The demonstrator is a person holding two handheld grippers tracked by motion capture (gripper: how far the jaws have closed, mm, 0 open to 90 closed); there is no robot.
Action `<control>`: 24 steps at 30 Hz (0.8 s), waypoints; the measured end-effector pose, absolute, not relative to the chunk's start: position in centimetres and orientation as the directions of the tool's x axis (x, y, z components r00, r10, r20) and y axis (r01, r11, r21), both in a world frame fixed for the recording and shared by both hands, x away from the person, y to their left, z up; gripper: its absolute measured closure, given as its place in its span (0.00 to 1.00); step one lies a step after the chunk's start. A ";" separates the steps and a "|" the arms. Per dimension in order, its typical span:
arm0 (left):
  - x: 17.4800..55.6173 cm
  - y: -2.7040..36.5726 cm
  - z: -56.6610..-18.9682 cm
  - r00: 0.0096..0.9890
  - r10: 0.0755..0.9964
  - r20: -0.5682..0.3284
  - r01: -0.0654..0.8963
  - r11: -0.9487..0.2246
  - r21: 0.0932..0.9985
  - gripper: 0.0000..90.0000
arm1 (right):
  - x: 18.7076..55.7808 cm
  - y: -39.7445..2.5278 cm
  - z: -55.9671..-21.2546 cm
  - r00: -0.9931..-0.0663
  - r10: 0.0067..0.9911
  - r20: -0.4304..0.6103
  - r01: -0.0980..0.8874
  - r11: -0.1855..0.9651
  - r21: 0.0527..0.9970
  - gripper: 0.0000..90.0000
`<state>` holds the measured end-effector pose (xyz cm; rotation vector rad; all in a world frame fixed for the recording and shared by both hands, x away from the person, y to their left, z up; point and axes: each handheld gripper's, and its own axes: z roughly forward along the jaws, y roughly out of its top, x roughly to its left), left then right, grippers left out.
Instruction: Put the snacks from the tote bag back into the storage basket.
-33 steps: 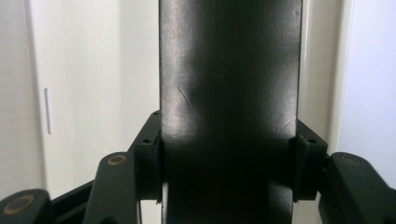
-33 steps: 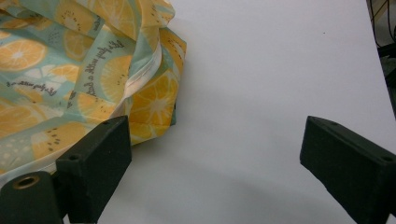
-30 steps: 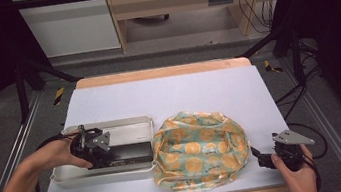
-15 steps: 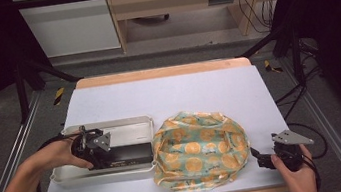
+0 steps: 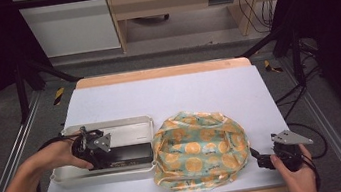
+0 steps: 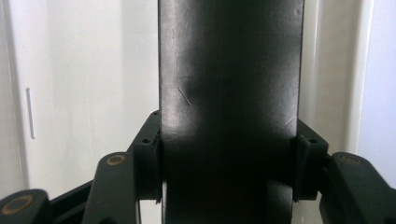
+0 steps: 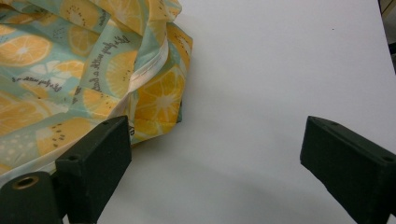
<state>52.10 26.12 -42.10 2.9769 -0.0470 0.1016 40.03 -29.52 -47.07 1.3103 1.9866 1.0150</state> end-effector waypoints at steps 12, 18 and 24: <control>52.1 26.3 -42.3 0.998 -0.013 0.060 -0.022 -0.988 0.154 0.42 | 40.0 -29.4 -47.1 -0.383 0.923 -0.026 0.520 0.239 0.820 0.10; 52.0 26.4 -41.6 0.998 0.026 0.064 0.013 -0.981 0.192 0.26 | 40.0 -29.4 -47.1 -0.385 0.922 -0.027 0.519 0.241 0.820 0.10; 51.9 26.1 -40.2 0.994 0.079 0.080 0.057 -0.967 0.250 0.15 | 40.1 -29.4 -47.2 -0.385 0.922 -0.029 0.519 0.243 0.819 0.10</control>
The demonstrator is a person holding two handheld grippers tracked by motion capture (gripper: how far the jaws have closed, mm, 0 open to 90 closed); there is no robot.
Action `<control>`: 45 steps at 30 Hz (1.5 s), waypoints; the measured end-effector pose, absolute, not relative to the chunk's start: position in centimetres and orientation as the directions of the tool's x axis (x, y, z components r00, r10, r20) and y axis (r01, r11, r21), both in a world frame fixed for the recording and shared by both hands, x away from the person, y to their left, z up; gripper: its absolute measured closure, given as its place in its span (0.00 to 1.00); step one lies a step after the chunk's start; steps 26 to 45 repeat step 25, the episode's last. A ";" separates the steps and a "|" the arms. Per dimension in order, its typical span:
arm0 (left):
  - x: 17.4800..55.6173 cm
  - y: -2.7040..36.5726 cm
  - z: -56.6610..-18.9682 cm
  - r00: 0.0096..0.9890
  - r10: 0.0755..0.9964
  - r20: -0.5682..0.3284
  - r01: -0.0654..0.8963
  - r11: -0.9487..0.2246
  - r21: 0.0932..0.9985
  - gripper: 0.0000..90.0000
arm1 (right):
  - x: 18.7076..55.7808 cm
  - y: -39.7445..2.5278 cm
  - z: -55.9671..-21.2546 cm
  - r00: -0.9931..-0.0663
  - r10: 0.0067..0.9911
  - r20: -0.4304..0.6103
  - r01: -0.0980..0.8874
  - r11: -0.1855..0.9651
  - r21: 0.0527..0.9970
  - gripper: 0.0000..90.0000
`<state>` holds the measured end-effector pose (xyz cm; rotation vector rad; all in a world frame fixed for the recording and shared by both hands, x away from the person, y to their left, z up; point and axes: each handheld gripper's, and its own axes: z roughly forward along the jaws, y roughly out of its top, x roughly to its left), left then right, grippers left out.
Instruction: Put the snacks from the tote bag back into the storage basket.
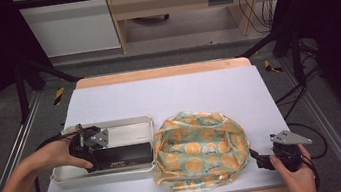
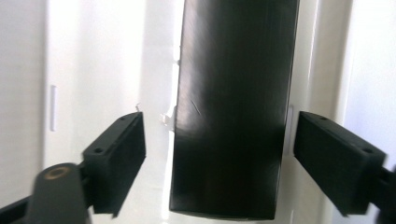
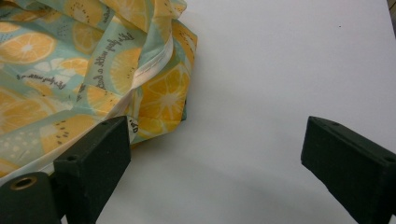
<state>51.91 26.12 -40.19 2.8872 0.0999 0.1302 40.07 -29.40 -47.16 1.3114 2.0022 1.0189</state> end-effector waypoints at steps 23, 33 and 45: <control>49.6 27.7 -36.1 0.806 0.588 0.067 0.382 -0.603 0.700 0.09 | 40.0 -29.5 -47.1 -0.387 0.922 -0.028 0.512 0.240 0.824 0.10; 49.2 28.0 -36.3 0.772 0.632 0.069 0.403 -0.570 0.716 0.09 | 40.1 -29.5 -47.1 -0.386 0.922 -0.028 0.513 0.240 0.824 0.09; 49.2 28.0 -36.3 0.772 0.632 0.069 0.403 -0.570 0.716 0.09 | 40.1 -29.5 -47.1 -0.386 0.922 -0.028 0.513 0.240 0.824 0.09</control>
